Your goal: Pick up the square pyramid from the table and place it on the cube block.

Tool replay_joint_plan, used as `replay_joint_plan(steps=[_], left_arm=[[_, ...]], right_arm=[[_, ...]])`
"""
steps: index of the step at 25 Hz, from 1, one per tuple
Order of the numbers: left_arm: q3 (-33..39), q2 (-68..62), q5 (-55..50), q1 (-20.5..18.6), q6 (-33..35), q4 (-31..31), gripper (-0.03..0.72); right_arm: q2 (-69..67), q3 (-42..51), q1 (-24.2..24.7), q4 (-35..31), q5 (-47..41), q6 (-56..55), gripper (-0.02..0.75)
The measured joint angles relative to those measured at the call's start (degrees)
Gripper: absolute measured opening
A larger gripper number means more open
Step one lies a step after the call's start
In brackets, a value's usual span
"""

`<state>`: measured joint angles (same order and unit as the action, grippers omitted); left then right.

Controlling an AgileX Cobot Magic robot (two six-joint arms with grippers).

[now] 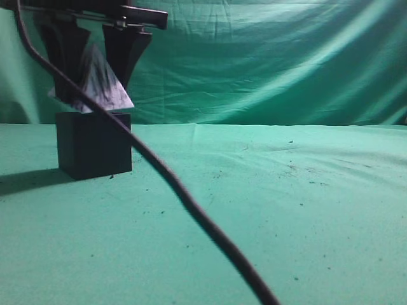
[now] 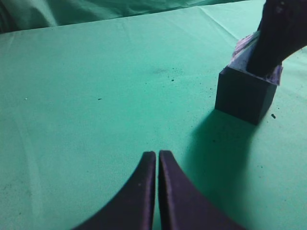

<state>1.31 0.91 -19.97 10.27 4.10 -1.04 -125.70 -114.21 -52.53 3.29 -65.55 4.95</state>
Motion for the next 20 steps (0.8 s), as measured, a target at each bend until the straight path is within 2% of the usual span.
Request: replay_joint_plan(steps=[3, 6, 8, 12, 14, 16, 17, 20], left_arm=[[0.0, 0.0, 0.0, 0.0, 0.0, 0.0, 0.0], [0.0, 0.0, 0.0, 0.0, 0.0, 0.0, 0.0], [0.0, 0.0, 0.0, 0.0, 0.0, 0.0, 0.0], [0.0, 0.0, 0.0, 0.0, 0.0, 0.0, 0.0], [0.0, 0.0, 0.0, 0.0, 0.0, 0.0, 0.0], [0.0, 0.0, 0.0, 0.0, 0.0, 0.0, 0.0], [0.0, 0.0, 0.0, 0.0, 0.0, 0.0, 0.0], [0.0, 0.0, 0.0, 0.0, 0.0, 0.0, 0.0]], right_arm=[[-0.2, 0.0, 0.6, 0.0, 0.4, -0.3, 0.386], [-0.1, 0.0, 0.9, 0.0, 0.1, -0.4, 0.55], [0.6, -0.9, 0.9, 0.0, -1.7, -0.4, 0.629], [4.7, -6.0, 0.9, 0.0, -5.3, -0.4, 0.629], [8.3, -7.3, 0.9, 0.0, -5.4, -0.6, 0.446], [12.8, -7.8, 0.9, 0.0, -5.8, -0.8, 0.215], [14.8, -7.8, 0.9, 0.0, -6.1, -1.1, 0.127], [22.9, -5.2, 0.9, 0.0, -6.2, -1.7, 0.033]])
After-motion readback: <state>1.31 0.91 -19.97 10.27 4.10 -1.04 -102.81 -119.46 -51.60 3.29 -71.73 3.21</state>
